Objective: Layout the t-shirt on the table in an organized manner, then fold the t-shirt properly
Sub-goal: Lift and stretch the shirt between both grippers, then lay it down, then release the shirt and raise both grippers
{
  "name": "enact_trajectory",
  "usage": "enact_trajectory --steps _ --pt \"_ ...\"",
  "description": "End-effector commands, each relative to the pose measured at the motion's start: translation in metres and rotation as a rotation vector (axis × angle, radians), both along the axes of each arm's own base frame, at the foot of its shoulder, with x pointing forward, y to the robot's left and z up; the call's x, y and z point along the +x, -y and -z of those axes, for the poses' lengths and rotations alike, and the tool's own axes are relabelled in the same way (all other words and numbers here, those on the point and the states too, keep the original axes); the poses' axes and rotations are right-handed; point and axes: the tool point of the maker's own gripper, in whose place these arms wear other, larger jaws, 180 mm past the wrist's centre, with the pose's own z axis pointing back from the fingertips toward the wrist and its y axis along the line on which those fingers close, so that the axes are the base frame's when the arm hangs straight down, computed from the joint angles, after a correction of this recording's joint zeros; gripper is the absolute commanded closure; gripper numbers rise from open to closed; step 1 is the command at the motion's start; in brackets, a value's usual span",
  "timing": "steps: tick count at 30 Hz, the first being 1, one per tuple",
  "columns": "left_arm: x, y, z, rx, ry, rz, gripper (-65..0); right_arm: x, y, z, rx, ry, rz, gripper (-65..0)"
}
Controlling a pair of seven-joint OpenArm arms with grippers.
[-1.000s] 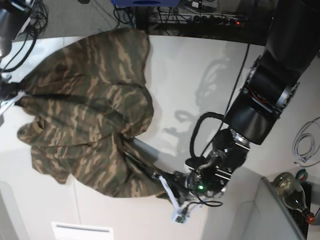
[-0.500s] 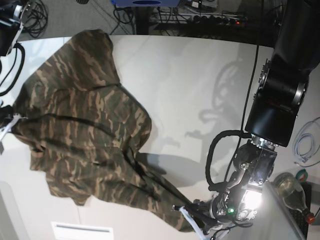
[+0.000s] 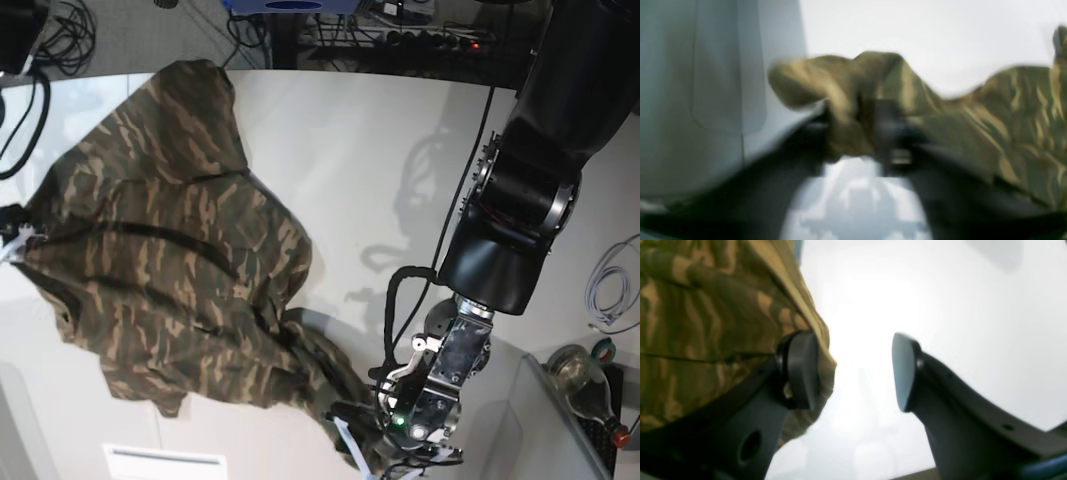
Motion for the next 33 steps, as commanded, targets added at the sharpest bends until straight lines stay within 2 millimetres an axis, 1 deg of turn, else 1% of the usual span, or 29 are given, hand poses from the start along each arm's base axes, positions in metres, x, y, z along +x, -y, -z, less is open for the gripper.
enact_trajectory --steps 1,2,4,5,6,7,8,9,11,13,14,15,16,17,18,21,23,24,25,28,29,31,33 --pt "0.017 -0.002 -0.036 -0.006 0.111 0.006 -44.4 0.000 -0.006 -0.013 -0.011 0.047 -0.023 -32.7" --pt "0.019 -0.005 -0.039 -0.008 0.128 0.005 -52.3 -0.007 -0.014 -0.014 -0.012 0.049 -0.035 -32.7" --pt "0.023 -0.020 -0.047 -0.045 0.153 -0.038 -64.7 -0.019 -0.030 -0.011 0.004 0.049 -0.051 -32.7" --pt "0.024 -0.028 -0.051 -0.086 0.161 -0.070 -65.0 -0.025 -0.035 -0.008 0.013 0.044 -0.051 -32.9" --pt "0.025 -0.036 -0.059 -0.127 0.178 -0.102 -65.0 -0.031 -0.036 -0.006 0.018 0.038 -0.044 -33.0" --pt "0.023 -0.039 -0.061 -0.157 0.185 -0.118 -65.0 -0.034 -0.037 -0.003 0.023 0.030 -0.041 -33.0" --pt "0.014 -0.045 -0.052 -0.182 0.160 -0.140 -65.0 -0.036 -0.033 -0.002 0.022 0.027 -0.028 -33.0" --pt "0.005 -0.042 -0.048 -0.187 0.143 -0.121 -65.0 -0.040 -0.025 -0.003 0.021 0.029 0.002 -33.2" --pt "-0.019 -0.027 -0.038 -0.189 0.110 -0.047 -65.0 -0.047 -0.007 -0.001 0.019 0.026 0.061 -33.5" --pt "-0.048 -0.017 -0.017 -0.195 0.066 0.009 -65.0 -0.054 0.007 -0.002 0.018 0.026 0.106 -35.0" --pt "-0.062 -0.015 -0.007 -0.200 0.053 0.031 -65.0 -0.058 0.011 -0.003 0.026 0.030 0.130 -37.8" --pt "-0.076 -0.016 0.004 -0.207 0.034 0.041 -65.0 -0.061 0.011 -0.001 0.054 0.042 0.154 -42.3" --pt "-0.092 -0.021 0.019 -0.216 0.008 0.037 -65.0 -0.065 0.008 0.002 0.097 0.060 0.171 -47.0" --pt "-0.106 -0.026 0.032 -0.223 -0.018 0.028 -65.0 -0.068 0.005 0.004 0.138 0.075 0.174 -49.8" --pt "-0.121 -0.033 0.045 -0.229 -0.044 0.019 -65.0 -0.073 0.003 0.008 0.182 0.088 0.179 -50.9" --pt "-0.165 -0.051 0.081 -0.233 -0.133 0.037 -65.0 -0.077 -0.005 0.026 0.301 0.122 0.187 -48.9" --pt "-0.190 -0.059 0.096 -0.229 -0.177 0.071 -65.0 -0.076 -0.010 0.043 0.328 0.107 0.188 -47.7" --pt "-0.205 -0.066 0.103 -0.217 -0.203 0.087 -65.0 -0.077 -0.012 0.054 0.341 0.091 0.191 -47.9" --pt "-0.217 -0.071 0.107 -0.197 -0.222 0.117 -65.0 -0.078 -0.014 0.063 0.355 0.081 0.193 -47.9" --pt "-0.249 -0.072 0.118 -0.153 -0.282 0.224 -65.0 -0.075 -0.018 0.080 0.396 0.089 0.202 -48.2" --pt "-0.258 -0.073 0.121 -0.139 -0.301 0.251 -65.0 -0.078 -0.019 0.085 0.406 0.081 0.208 -48.3" --pt "-0.274 -0.074 0.129 -0.128 -0.333 0.297 -65.0 -0.074 -0.025 0.092 0.431 0.073 0.207 -48.3" --pt "-0.285 -0.070 0.136 -0.152 -0.339 0.318 -65.0 -0.071 -0.037 0.102 0.461 0.048 0.187 -48.3"
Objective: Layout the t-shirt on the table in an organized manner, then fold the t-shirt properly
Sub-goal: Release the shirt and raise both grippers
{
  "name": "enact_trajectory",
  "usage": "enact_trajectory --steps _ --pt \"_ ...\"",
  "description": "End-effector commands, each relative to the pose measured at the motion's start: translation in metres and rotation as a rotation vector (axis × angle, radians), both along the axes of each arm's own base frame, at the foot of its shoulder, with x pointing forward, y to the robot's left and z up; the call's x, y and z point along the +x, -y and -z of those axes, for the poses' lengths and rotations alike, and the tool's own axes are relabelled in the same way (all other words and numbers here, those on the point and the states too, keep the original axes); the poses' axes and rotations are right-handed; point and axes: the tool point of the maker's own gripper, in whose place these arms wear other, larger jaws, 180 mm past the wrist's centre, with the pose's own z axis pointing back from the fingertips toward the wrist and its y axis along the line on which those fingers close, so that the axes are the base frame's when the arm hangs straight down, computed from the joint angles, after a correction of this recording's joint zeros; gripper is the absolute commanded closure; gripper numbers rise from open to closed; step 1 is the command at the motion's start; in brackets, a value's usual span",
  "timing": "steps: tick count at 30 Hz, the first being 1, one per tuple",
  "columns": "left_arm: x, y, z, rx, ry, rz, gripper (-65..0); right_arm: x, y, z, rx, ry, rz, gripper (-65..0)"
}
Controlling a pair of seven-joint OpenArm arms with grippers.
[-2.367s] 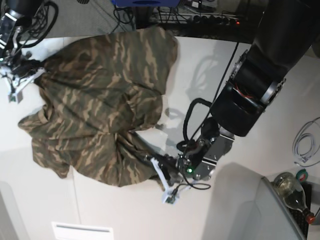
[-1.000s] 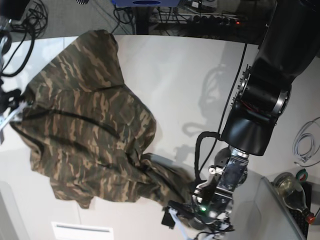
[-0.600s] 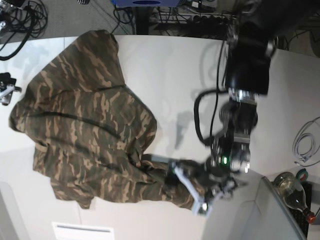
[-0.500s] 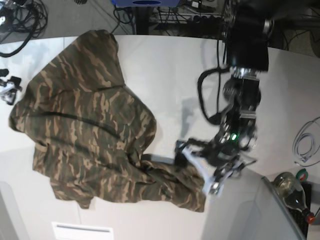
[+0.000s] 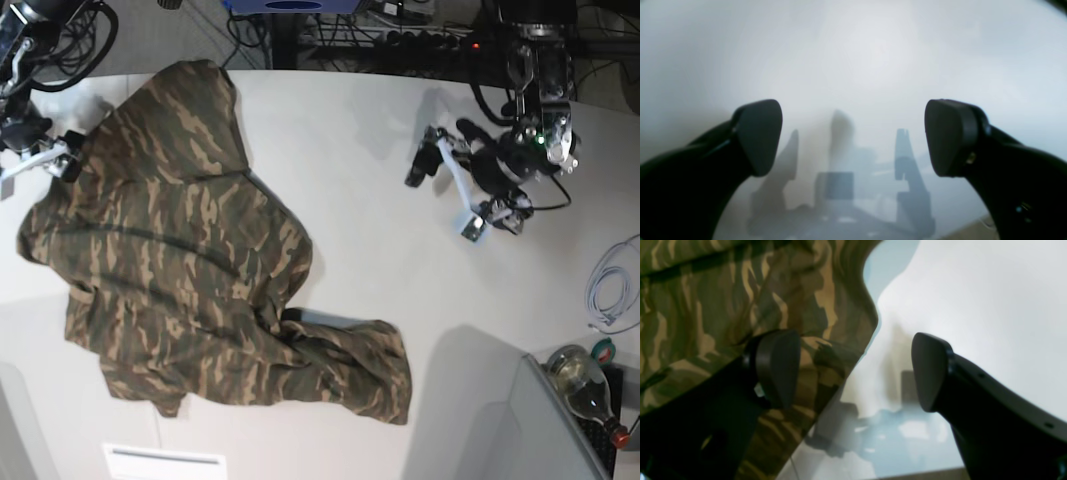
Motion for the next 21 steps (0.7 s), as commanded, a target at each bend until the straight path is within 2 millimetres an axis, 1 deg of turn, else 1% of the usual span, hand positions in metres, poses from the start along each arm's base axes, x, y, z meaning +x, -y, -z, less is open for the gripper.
enact_trajectory --steps 1,5,6,7,10,11,13,15,16,17,19,20,21 --pt "0.003 0.008 -0.007 -0.045 0.043 0.012 -65.0 0.016 0.000 -0.007 0.005 0.051 -0.004 -48.3" --pt "-0.008 0.014 0.002 -0.082 0.033 0.011 -65.0 0.024 -0.004 -0.001 0.032 0.069 0.010 -48.0" --pt "-0.009 0.013 0.005 -0.083 0.026 0.009 -57.9 0.025 -0.005 0.000 0.032 0.077 0.010 -47.9" --pt "-0.010 0.013 0.006 -0.085 0.020 0.003 -48.1 0.025 -0.005 0.000 0.031 0.081 0.009 -47.7" --pt "-0.013 0.012 0.012 -0.090 0.002 -0.007 -7.6 0.022 -0.005 -0.002 0.022 0.088 0.009 -47.4" --pt "-0.014 0.013 0.014 -0.091 -0.007 -0.005 0.0 0.019 -0.004 -0.005 0.009 0.091 0.006 -47.4" --pt "-0.015 0.011 0.017 -0.092 -0.016 -0.013 0.0 0.015 -0.008 -0.015 -0.014 0.109 -0.001 -47.4" --pt "-0.018 0.011 0.022 -0.092 -0.030 -0.012 0.0 0.013 -0.014 -0.032 -0.049 0.145 -0.015 -47.4" --pt "-0.019 0.011 0.023 -0.091 -0.034 -0.012 0.0 0.016 -0.022 -0.040 -0.063 0.163 -0.045 -47.4" --pt "-0.019 0.012 0.023 -0.091 -0.036 -0.011 0.0 0.018 -0.033 -0.045 -0.069 0.171 -0.093 -47.4" --pt "-0.020 0.017 0.024 -0.096 -0.038 0.000 0.0 0.023 -0.066 -0.049 -0.069 0.177 -0.231 -46.7" --pt "-0.017 0.024 0.023 -0.100 -0.032 0.018 0.0 0.025 -0.083 -0.048 -0.058 0.174 -0.291 -44.0" --pt "-0.014 0.027 0.022 -0.101 -0.026 0.022 0.0 0.026 -0.095 -0.046 -0.048 0.170 -0.334 -39.9"
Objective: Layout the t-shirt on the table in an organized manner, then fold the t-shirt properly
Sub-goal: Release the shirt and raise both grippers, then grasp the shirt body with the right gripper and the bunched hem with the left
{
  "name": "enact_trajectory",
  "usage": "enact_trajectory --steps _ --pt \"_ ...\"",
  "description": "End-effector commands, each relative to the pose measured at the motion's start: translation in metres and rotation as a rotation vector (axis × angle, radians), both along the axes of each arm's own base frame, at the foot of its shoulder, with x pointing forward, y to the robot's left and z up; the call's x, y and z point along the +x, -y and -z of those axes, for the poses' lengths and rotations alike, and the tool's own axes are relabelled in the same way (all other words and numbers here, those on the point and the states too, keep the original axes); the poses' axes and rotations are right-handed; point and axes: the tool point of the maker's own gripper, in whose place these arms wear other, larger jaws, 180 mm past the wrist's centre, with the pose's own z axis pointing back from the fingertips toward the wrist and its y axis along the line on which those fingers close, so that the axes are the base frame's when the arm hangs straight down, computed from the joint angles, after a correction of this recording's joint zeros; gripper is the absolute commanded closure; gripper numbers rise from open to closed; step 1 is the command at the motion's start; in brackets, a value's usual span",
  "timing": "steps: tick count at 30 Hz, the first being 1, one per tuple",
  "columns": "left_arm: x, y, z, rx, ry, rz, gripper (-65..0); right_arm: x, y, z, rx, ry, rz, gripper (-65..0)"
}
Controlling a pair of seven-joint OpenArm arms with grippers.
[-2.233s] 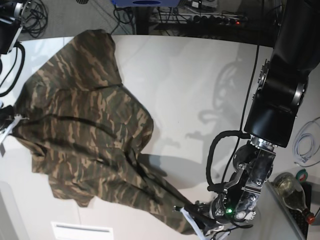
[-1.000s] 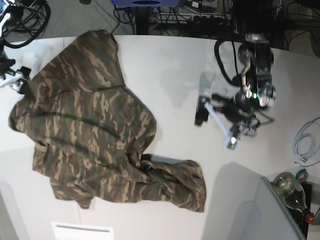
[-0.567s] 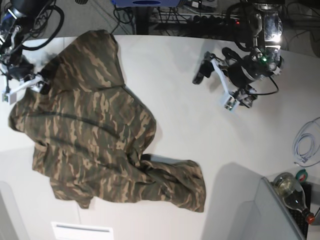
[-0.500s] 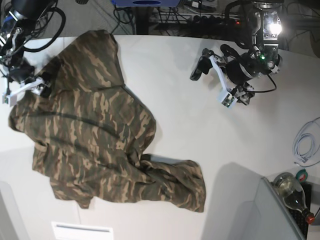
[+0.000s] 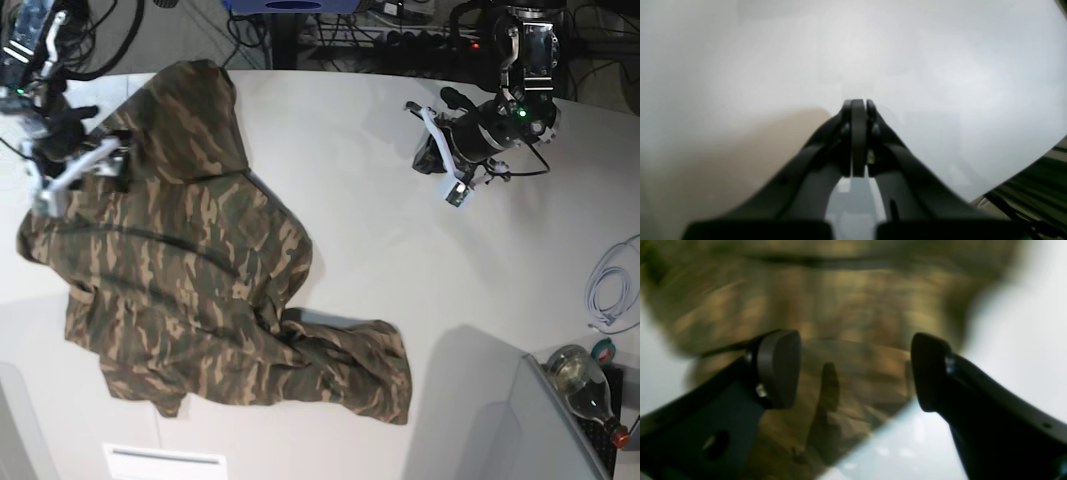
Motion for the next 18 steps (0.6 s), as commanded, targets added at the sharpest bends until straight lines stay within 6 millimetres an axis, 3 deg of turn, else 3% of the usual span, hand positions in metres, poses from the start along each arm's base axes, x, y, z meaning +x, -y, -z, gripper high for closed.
enact_trajectory --steps 1,5,8,12,14,18 --pt "0.014 0.005 -0.011 -0.028 0.051 -0.012 0.0 0.006 -0.007 -0.006 0.000 0.030 -0.037 -33.9" --pt "0.016 0.011 -0.009 -0.017 0.052 -0.039 0.0 0.012 -0.042 0.001 0.035 0.014 -0.138 -11.0" --pt "0.013 -0.003 -0.008 -0.010 0.049 -0.087 0.0 0.021 -0.061 0.000 -0.005 0.019 -0.222 -4.1" --pt "0.013 -0.058 -0.014 0.034 0.067 -0.235 0.0 0.033 -0.089 0.003 -0.168 0.011 -0.367 -9.2" --pt "0.010 -0.086 -0.018 0.061 0.076 -0.308 0.0 0.041 -0.110 0.002 -0.264 0.021 -0.405 -16.1" --pt "0.007 -0.122 -0.026 0.093 0.097 -0.401 0.0 0.050 -0.144 -0.006 -0.387 0.073 -0.474 -34.1"
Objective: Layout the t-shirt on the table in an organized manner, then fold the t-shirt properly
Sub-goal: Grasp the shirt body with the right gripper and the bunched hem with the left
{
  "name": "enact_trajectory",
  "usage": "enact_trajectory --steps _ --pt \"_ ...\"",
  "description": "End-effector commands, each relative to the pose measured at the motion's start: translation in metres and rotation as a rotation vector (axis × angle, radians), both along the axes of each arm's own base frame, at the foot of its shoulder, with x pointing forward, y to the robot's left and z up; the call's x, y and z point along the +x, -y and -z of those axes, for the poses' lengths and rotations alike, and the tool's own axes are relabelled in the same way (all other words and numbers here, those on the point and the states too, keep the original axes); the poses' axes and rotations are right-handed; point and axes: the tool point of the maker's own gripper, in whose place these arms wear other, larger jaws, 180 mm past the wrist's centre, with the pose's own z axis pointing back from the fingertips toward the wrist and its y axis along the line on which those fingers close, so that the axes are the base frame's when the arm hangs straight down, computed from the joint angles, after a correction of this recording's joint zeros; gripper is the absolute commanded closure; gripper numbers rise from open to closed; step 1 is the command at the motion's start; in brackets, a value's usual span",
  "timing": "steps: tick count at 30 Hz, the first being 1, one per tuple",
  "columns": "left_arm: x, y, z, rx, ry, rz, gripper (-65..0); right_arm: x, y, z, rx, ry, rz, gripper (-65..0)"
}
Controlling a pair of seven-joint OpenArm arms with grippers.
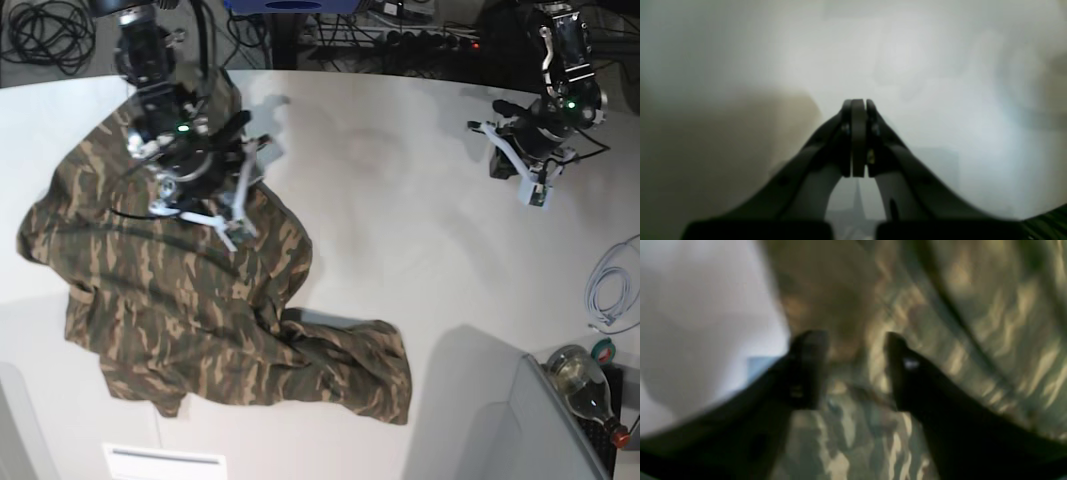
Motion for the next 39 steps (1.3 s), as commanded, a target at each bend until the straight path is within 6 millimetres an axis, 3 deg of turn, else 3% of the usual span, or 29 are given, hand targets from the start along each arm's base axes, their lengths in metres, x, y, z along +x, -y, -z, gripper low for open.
enact_trajectory --steps 1,4,7,11,13,17,18,20,23,28,35,39 --pt "0.008 -0.007 -0.012 0.009 0.047 -0.004 0.0 0.015 -0.009 -0.016 0.022 0.062 -0.005 -38.4" --pt "-0.001 -0.014 -0.010 0.015 0.033 -0.026 0.0 0.025 -0.030 -0.025 0.033 0.096 -0.056 -47.0" --pt "-0.006 -0.012 -0.007 0.012 0.021 -0.020 0.0 0.042 -0.036 -0.028 0.019 0.118 -0.056 -47.1" --pt "-0.007 -0.012 -0.005 0.009 0.016 -0.021 0.0 0.052 -0.044 -0.009 -0.018 0.076 -0.099 -45.8" --pt "-0.006 -0.011 -0.006 0.009 0.018 -0.020 0.0 0.052 -0.049 -0.001 -0.035 0.055 -0.129 -37.8" --pt "-0.003 -0.010 -0.007 0.008 0.024 -0.019 0.0 0.044 -0.055 0.000 -0.031 0.049 -0.146 -2.6" --pt "-0.003 -0.011 -0.006 0.009 0.022 -0.020 0.0 0.040 -0.056 -0.001 -0.025 0.050 -0.145 0.0" --pt "-0.002 -0.007 -0.004 0.006 0.018 -0.010 0.0 0.031 -0.058 -0.009 -0.006 0.066 -0.144 -1.2" --pt "0.001 0.017 0.001 -0.013 0.006 0.059 0.0 0.016 -0.061 -0.020 0.024 0.084 -0.141 0.0" --pt "0.037 0.053 -0.005 -0.048 0.051 0.146 0.0 -0.008 -0.067 -0.026 0.056 0.073 -0.175 0.0" --pt "0.132 0.106 -0.031 -0.102 0.168 0.174 0.0 -0.019 -0.057 -0.019 0.032 0.054 -0.191 0.0" --pt "0.172 0.141 -0.044 -0.122 0.196 0.218 0.0 -0.020 -0.056 -0.018 0.031 0.052 -0.192 0.0"
